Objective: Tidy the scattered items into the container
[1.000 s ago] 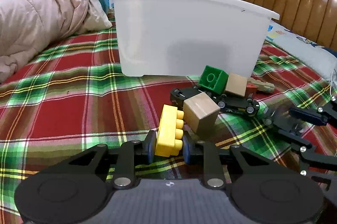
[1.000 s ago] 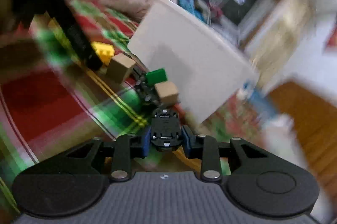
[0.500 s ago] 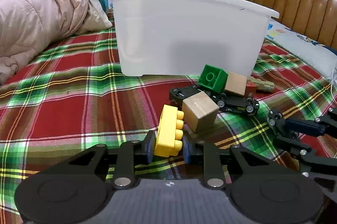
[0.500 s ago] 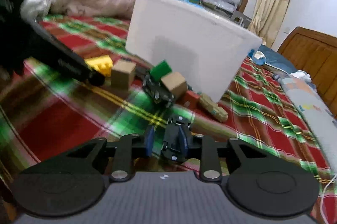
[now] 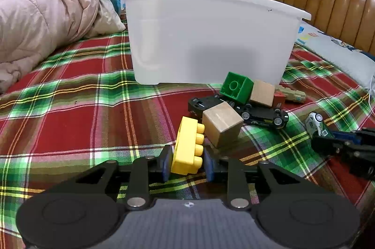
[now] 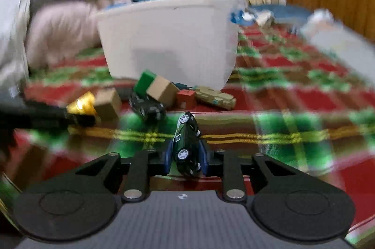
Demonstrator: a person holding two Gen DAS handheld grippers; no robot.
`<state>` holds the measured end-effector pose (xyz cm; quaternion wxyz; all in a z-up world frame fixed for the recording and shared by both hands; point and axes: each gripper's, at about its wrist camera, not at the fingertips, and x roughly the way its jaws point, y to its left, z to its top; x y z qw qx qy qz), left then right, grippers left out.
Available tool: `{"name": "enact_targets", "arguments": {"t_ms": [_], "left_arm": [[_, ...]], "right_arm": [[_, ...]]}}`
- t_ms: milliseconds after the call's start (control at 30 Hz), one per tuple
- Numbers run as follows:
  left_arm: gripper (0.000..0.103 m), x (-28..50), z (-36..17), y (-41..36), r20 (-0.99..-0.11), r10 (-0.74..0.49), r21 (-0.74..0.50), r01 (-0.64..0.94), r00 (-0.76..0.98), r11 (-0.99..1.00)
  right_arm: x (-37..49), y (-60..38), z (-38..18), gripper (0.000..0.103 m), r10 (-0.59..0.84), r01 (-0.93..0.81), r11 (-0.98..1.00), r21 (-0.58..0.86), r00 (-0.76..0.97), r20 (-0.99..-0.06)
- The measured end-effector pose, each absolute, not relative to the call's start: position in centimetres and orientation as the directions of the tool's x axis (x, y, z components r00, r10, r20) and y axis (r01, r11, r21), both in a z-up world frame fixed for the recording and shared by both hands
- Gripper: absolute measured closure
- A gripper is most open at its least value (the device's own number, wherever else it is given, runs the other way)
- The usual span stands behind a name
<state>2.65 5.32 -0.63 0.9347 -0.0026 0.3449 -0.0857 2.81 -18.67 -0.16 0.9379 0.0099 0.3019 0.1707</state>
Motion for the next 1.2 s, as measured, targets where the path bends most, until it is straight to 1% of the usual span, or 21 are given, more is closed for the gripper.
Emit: {"name": "enact_targets", "arguments": {"t_ms": [67,100,133,167,200,233,300,367,533,567,600,633,667,733,833,933,1000,1033,1067,1133,1200], "left_arm": [[0.070,2.7,-0.6,5.3,-0.645,-0.161,-0.063,0.159,0.747,0.985],[0.070,2.7,-0.6,5.3,-0.645,-0.161,-0.062,0.159,0.747,0.985],[0.070,2.7,-0.7,5.2,-0.645,-0.160,-0.060,0.159,0.747,0.986],[0.070,2.7,-0.7,5.2,-0.646,-0.158,-0.058,0.159,0.747,0.986],[0.070,2.7,-0.7,5.2,-0.646,-0.157,-0.056,0.159,0.747,0.986],[0.070,2.7,-0.7,5.1,-0.645,-0.157,-0.055,0.160,0.747,0.986],[0.070,2.7,-0.8,5.1,-0.645,-0.156,-0.053,0.160,0.748,0.986],[0.069,2.6,-0.7,5.1,-0.646,-0.156,-0.054,0.159,0.747,0.986],[0.069,2.6,-0.7,5.2,-0.646,-0.160,-0.054,0.165,0.746,0.985],[0.069,2.6,-0.7,5.1,-0.646,-0.160,-0.055,0.164,0.746,0.985],[0.069,2.6,-0.7,5.1,-0.646,-0.160,-0.055,0.163,0.746,0.985],[0.069,2.6,-0.7,5.1,-0.646,-0.159,-0.055,0.163,0.746,0.985],[0.069,2.6,-0.7,5.1,-0.646,-0.159,-0.054,0.163,0.746,0.985],[0.068,2.6,-0.6,5.1,-0.646,-0.160,-0.052,0.166,0.746,0.985],[0.068,2.6,-0.6,5.1,-0.646,-0.162,-0.055,0.167,0.746,0.984],[0.068,2.6,-0.7,5.1,-0.647,-0.161,-0.054,0.166,0.745,0.985],[0.068,2.6,-0.7,5.1,-0.647,-0.162,-0.055,0.167,0.745,0.985],[0.068,2.6,-0.7,5.1,-0.647,-0.162,-0.054,0.168,0.745,0.984],[0.068,2.6,-0.7,5.1,-0.647,-0.160,-0.051,0.167,0.745,0.985],[0.068,2.6,-0.7,5.1,-0.647,-0.159,-0.050,0.166,0.746,0.985],[0.068,2.6,-0.7,5.1,-0.647,-0.158,-0.048,0.167,0.746,0.985]], "right_arm": [[3.5,-19.5,-0.4,0.075,0.373,-0.291,0.928,0.233,0.732,-0.570],[3.7,-19.6,-0.5,0.074,0.356,-0.264,0.934,0.239,0.734,-0.578],[3.5,-19.5,-0.5,0.070,0.308,-0.237,0.951,0.197,0.757,-0.576],[3.3,-19.2,-0.4,0.064,0.237,-0.210,0.971,0.114,0.790,-0.566],[2.8,-18.9,-0.2,0.062,0.170,-0.190,0.982,0.020,0.822,-0.543],[2.4,-18.8,0.0,0.061,0.142,-0.187,0.982,-0.035,0.844,-0.518],[1.9,-18.6,0.2,0.061,0.133,-0.199,0.977,-0.080,0.854,-0.502],[1.6,-18.2,0.2,0.059,0.125,-0.206,0.972,-0.113,0.860,-0.495],[2.1,-17.6,-0.5,0.060,0.116,-0.230,0.960,-0.163,0.850,-0.514],[2.1,-17.2,-0.7,0.064,0.108,-0.241,0.949,-0.203,0.855,-0.507],[2.0,-17.1,-0.7,0.072,0.106,-0.250,0.941,-0.228,0.858,-0.502],[2.1,-17.0,-0.8,0.083,0.105,-0.253,0.939,-0.234,0.856,-0.506],[2.2,-17.1,-0.7,0.083,0.113,-0.255,0.943,-0.212,0.849,-0.516],[2.4,-17.7,-0.4,0.083,0.204,-0.295,0.951,-0.088,0.817,-0.540],[2.0,-17.4,-0.1,0.083,0.295,-0.347,0.938,0.005,0.790,-0.537],[2.2,-17.1,0.1,0.083,0.414,-0.395,0.905,0.160,0.724,-0.551],[2.5,-17.1,-0.1,0.083,0.441,-0.389,0.895,0.217,0.704,-0.557],[2.7,-17.3,-0.3,0.080,0.435,-0.375,0.899,0.226,0.703,-0.563],[2.8,-17.6,-0.4,0.060,0.404,-0.345,0.914,0.214,0.716,-0.569],[2.6,-17.9,-0.2,0.035,0.300,-0.275,0.952,0.132,0.775,-0.556],[2.0,-17.7,0.1,0.035,0.208,-0.241,0.971,0.008,0.822,-0.530]]}}
